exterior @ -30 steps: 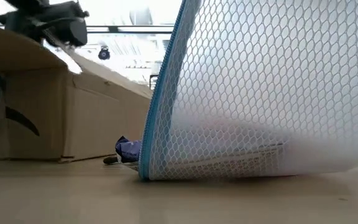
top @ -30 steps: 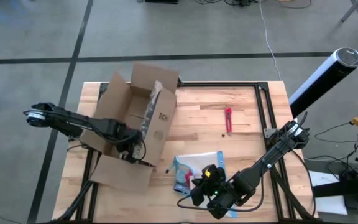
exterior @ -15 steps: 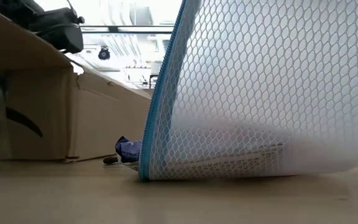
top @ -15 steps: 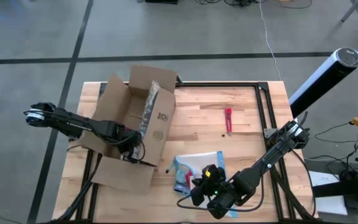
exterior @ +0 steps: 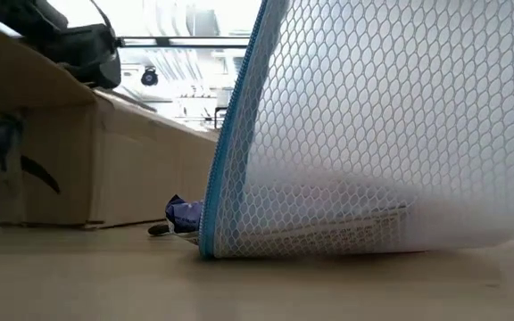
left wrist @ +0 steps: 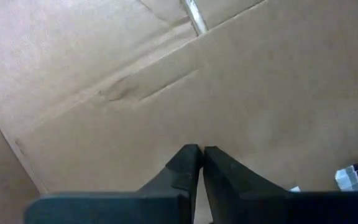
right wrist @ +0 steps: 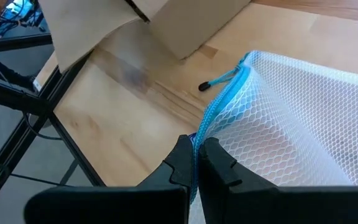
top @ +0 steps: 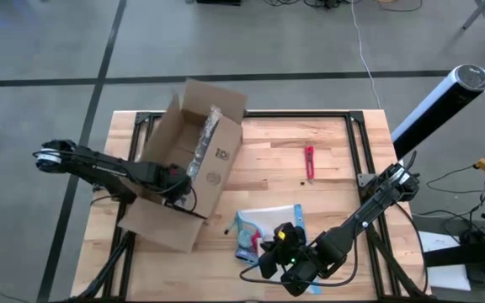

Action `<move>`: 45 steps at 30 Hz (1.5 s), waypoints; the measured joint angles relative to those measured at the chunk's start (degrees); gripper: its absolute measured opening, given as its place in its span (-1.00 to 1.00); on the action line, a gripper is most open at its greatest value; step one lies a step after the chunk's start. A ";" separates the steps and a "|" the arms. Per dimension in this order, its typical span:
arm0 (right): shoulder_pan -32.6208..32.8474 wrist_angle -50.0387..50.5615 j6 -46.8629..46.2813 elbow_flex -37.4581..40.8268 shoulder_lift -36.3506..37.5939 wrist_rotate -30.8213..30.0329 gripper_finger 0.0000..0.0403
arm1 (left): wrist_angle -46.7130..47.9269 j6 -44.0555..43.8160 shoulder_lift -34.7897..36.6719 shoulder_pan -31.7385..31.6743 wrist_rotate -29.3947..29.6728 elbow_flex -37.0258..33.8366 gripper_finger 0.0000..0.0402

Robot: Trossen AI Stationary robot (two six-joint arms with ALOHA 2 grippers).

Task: Unpack boxes
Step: Put the top brown chocolate bar into the blue transparent zip bag

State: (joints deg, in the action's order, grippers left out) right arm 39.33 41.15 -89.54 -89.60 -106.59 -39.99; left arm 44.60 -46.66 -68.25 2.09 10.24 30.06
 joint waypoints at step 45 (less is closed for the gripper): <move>0.01 0.02 0.00 0.01 0.00 0.02 -1.00 | 17.77 38.95 0.92 -3.57 -22.85 18.86 0.62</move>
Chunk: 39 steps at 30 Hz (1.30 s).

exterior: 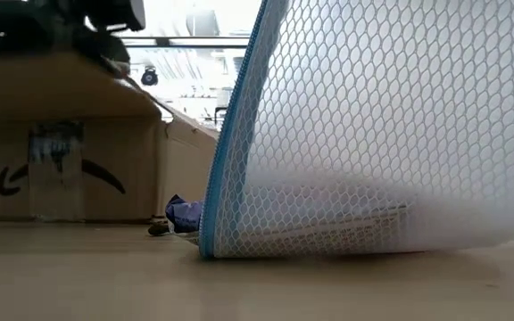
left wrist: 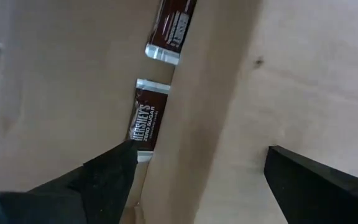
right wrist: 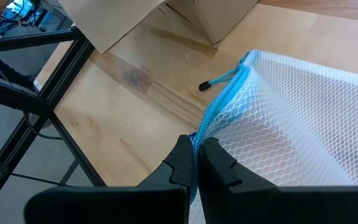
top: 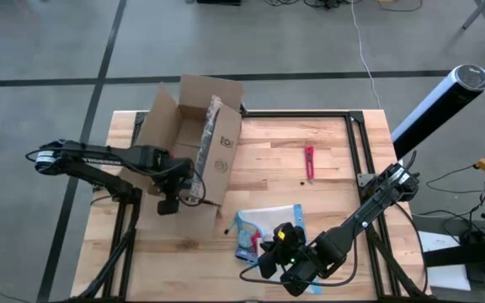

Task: Unpack boxes
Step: Put the top brown chocolate bar into the blue transparent zip bag

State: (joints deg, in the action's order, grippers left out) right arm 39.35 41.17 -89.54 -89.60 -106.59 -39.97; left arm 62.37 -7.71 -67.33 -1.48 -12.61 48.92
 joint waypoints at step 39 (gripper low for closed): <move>-0.01 0.00 -0.02 0.02 -0.02 -0.01 -1.00 | -6.40 -10.34 0.20 2.71 16.41 0.14 -1.00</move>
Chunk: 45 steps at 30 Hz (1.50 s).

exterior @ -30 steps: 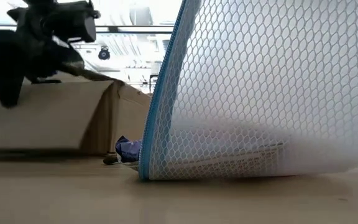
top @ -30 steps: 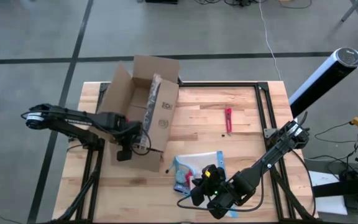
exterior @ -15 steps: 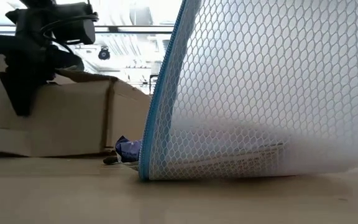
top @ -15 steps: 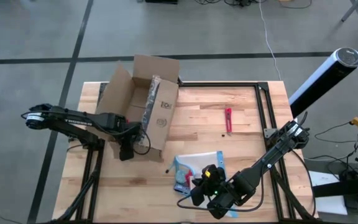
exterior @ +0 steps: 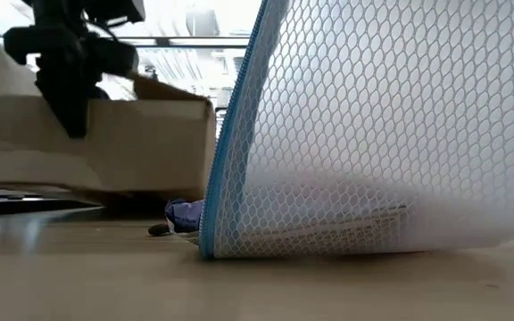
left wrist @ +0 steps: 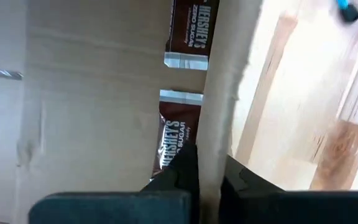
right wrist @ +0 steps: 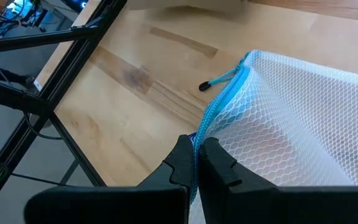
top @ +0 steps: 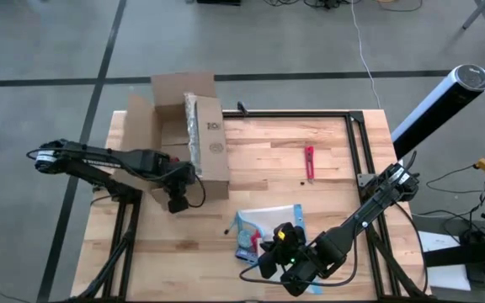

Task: Unpack boxes
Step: Put the top brown chocolate bar into the blue transparent zip bag

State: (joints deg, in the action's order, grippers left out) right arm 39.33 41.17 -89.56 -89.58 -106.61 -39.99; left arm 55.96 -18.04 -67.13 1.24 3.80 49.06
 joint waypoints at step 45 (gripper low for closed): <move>0.01 0.00 0.01 0.00 0.02 0.00 -1.00 | -81.49 -21.21 5.90 4.78 -1.71 -25.24 -1.00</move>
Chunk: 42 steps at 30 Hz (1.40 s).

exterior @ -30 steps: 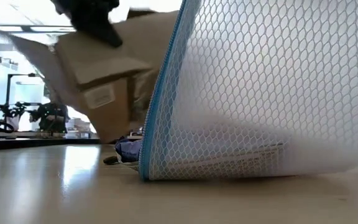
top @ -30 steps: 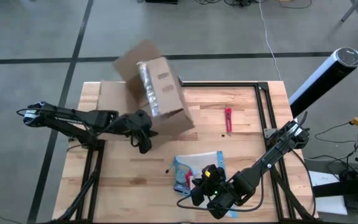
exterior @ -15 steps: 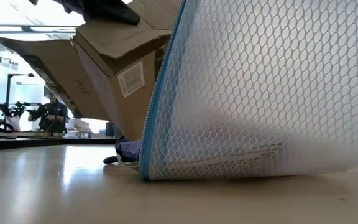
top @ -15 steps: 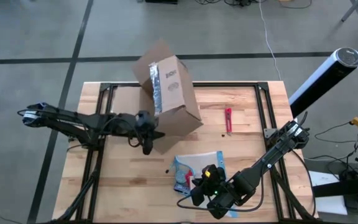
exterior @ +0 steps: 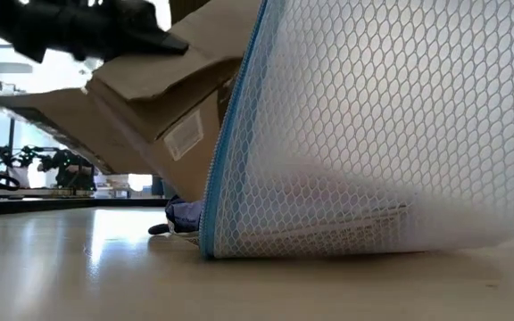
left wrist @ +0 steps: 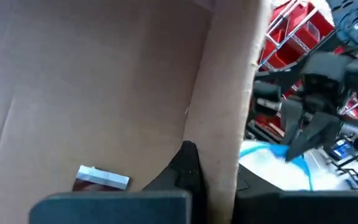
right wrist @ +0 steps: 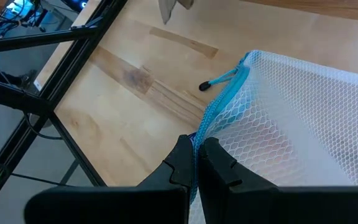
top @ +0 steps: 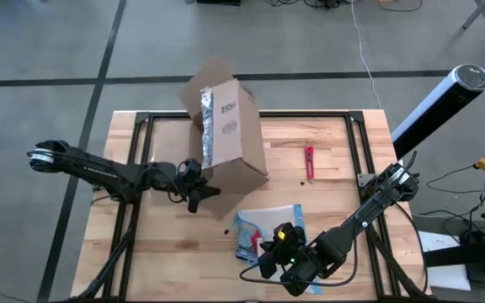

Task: Unpack boxes
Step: Put the top brown chocolate bar into the blue transparent zip bag

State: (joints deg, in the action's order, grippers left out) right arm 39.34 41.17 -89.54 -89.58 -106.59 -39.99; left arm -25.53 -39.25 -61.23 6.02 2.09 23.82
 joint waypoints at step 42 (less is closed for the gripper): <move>-0.01 0.00 -0.01 0.00 -0.02 0.00 -1.00 | 14.06 -7.90 0.26 -0.02 -4.80 -0.48 0.58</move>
State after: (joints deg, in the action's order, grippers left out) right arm 39.33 41.17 -89.56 -89.58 -106.60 -39.99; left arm -11.47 -47.15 -60.97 6.00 -2.71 23.34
